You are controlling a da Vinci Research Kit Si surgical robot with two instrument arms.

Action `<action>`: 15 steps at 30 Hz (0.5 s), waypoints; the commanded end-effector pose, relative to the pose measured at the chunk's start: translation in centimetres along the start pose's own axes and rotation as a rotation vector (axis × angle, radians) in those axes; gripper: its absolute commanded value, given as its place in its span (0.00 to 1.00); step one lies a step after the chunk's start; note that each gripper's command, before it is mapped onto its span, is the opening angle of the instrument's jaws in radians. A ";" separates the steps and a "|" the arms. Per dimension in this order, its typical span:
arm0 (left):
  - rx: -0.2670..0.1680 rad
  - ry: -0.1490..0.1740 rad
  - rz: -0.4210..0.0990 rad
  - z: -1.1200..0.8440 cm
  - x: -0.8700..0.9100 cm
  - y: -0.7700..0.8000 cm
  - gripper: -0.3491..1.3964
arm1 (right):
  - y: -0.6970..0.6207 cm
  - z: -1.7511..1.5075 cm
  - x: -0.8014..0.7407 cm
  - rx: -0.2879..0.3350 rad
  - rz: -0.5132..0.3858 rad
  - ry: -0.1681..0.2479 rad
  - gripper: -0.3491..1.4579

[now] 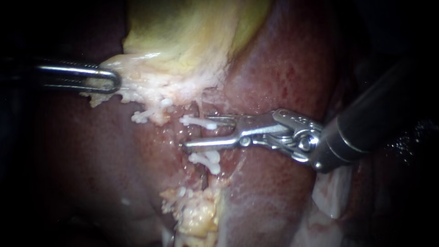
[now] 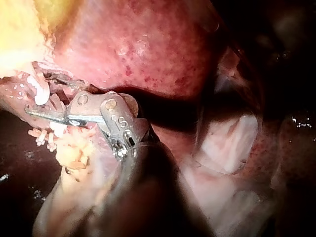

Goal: Going back third clip right tube

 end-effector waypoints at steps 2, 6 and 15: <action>-0.001 0.000 0.000 -0.01 0.00 0.00 0.00 | -0.02 -0.08 0.01 0.005 -0.045 -0.001 0.47; -0.001 0.000 0.000 -0.01 0.00 0.00 0.00 | -0.10 -0.28 0.09 0.015 -0.145 -0.005 0.47; -0.001 0.000 0.000 -0.02 0.00 0.01 0.00 | -0.40 -0.83 0.46 0.025 -0.361 -0.124 0.47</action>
